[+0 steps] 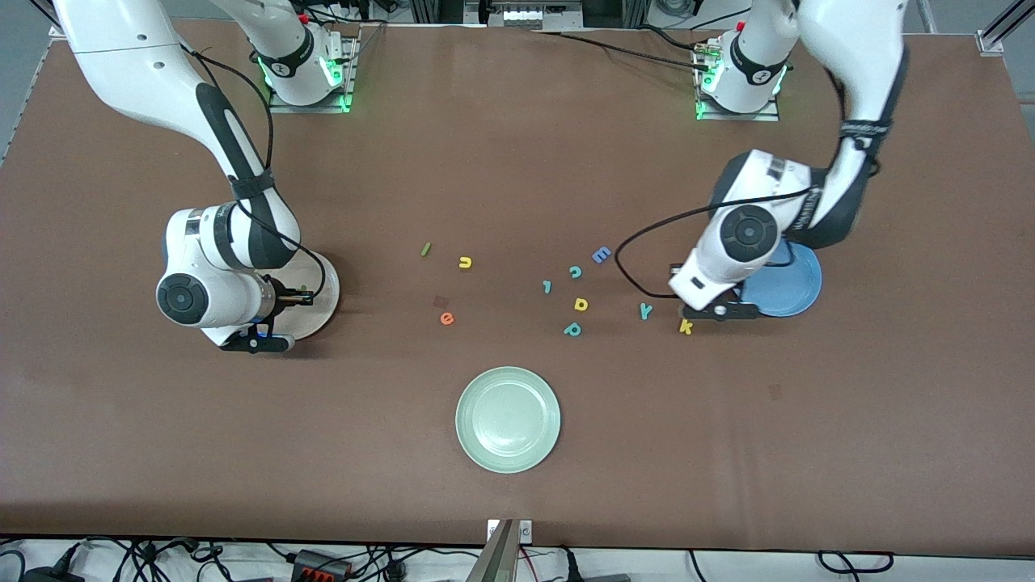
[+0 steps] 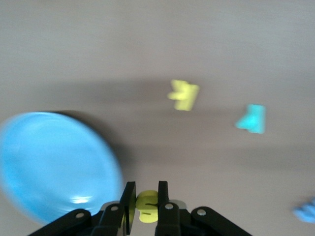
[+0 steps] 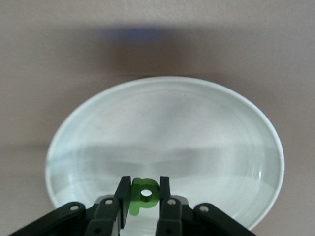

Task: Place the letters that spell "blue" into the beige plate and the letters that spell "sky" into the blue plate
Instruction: 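Place the p and s on the beige and blue plates with both grippers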

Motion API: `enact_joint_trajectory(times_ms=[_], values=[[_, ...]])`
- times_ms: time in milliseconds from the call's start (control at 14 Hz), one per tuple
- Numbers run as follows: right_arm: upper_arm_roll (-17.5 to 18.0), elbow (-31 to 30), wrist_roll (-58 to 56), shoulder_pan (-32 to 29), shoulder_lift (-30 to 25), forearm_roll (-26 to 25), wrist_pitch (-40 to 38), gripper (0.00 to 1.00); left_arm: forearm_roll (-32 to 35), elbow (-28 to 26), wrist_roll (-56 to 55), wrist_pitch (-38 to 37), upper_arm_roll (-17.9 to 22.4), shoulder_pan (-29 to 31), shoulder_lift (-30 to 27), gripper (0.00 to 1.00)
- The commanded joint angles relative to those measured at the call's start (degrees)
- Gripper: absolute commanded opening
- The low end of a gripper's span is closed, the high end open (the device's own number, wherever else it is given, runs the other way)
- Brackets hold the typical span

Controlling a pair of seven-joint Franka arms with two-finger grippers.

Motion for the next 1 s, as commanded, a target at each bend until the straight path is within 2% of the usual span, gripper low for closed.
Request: enact_joint_trajectory(times_ms=[0,215,287,358,430,501,573,788,931], values=[[0.8,-0.9,-0.5,-1.3,-1.6,-0.3,0.3,1.0,3.6,-1.3,0.5,-1.4,-0.3,5.0,1.7,0.04],[1.7,-0.7,2.3,0.4,-5.5,0.6,-2.6,1.0,3.9,-1.4,1.9,-1.3,-0.2,7.0,5.8,0.04],[3.1,-1.1,3.8,1.5,-6.4,0.6,-2.1,1.0,3.9,-1.5,3.2,-1.3,-0.2,8.0,6.2,0.11],[3.7,-1.2,5.9,2.9,-6.4,0.7,-1.7,1.0,3.9,-1.4,5.5,-1.1,-0.5,10.0,6.9,0.29],[4.2,-1.4,8.5,3.9,-6.4,0.8,-0.4,1.0,3.9,-0.9,7.2,-1.1,-0.5,10.7,7.0,0.52],[5.5,-2.2,9.7,4.9,-6.5,0.8,0.7,1.0,3.9,-0.8,10.4,-0.5,-0.6,12.0,7.1,0.88],[6.3,-3.5,12.1,5.7,-6.5,0.9,2.6,1.0,3.8,-0.3,15.4,-0.2,-0.8,13.3,7.1,1.0],[8.5,-6.5,21.3,8.4,-6.8,1.0,7.7,1.0,3.1,3.2,19.3,-0.5,-1.5,12.1,7.3,1.0],[9.3,-8.5,25.8,10.3,-6.5,1.6,10.4,1.0,3.1,7.0,19.2,-0.9,-4.8,11.4,7.4,1.0]])
